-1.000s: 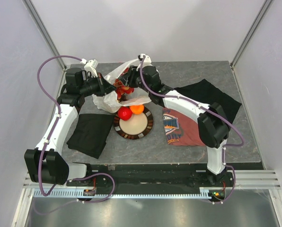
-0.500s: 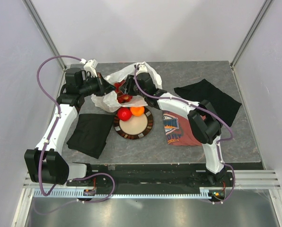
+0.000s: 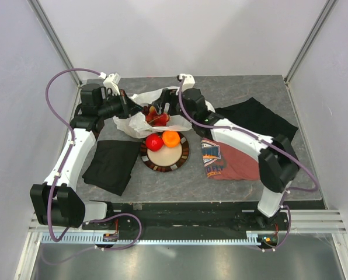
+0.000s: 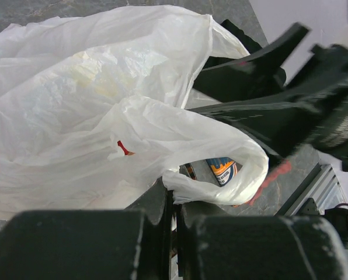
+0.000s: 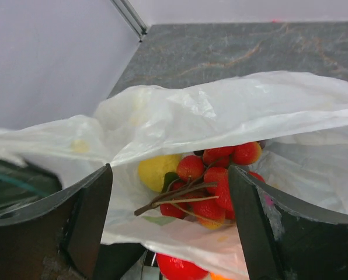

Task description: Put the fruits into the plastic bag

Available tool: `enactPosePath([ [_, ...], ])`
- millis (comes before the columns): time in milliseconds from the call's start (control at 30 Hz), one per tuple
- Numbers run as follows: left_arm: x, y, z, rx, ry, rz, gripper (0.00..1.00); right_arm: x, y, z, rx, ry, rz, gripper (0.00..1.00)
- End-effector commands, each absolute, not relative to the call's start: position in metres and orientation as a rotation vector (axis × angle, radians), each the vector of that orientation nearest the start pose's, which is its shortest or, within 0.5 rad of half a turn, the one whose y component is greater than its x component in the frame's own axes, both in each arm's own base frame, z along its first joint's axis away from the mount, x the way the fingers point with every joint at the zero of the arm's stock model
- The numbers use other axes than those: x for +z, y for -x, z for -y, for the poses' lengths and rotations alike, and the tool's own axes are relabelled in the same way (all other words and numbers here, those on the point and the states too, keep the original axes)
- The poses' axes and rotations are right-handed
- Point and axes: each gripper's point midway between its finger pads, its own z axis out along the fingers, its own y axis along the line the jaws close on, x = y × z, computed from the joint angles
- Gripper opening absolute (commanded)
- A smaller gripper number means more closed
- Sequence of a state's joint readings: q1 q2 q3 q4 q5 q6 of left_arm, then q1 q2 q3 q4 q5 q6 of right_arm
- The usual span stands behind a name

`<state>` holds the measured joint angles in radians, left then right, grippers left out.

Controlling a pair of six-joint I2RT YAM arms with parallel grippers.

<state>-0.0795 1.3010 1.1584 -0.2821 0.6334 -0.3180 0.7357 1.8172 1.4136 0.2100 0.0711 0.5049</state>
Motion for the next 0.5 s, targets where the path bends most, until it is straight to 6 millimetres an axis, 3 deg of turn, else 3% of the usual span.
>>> enactPosePath([
  [0, 0.289, -0.366, 0.144, -0.900, -0.180, -1.959, 0.02, 0.298, -0.404, -0.359, 0.777, 0.160, -1.694, 0.87],
  [33, 0.290, -0.366, 0.144, -0.899, -0.182, -1.956, 0.02, 0.313, -0.399, -0.349, 0.766, 0.157, -1.662, 0.89],
  [67, 0.289, -0.367, 0.144, -0.898, -0.180, -1.958, 0.01, 0.304, -0.395, -0.341, 0.733, 0.161, -1.686, 0.89],
  [133, 0.290, -0.367, 0.144, -0.899, -0.182, -1.956, 0.02, 0.309, -0.395, -0.318, 0.653, 0.122, -1.692, 0.91],
  [167, 0.289, -0.366, 0.144, -0.900, -0.180, -1.959, 0.02, 0.292, -0.394, -0.305, 0.590, 0.108, -1.755, 0.92],
  [333, 0.290, -0.366, 0.144, -0.901, -0.179, -1.958, 0.02, 0.262, -0.403, -0.234, 0.292, 0.021, -1.865, 0.94],
  [467, 0.288, -0.367, 0.143, -0.898, -0.177, -1.962, 0.02, 0.239, -0.402, -0.197, 0.091, 0.020, -1.939, 0.97],
])
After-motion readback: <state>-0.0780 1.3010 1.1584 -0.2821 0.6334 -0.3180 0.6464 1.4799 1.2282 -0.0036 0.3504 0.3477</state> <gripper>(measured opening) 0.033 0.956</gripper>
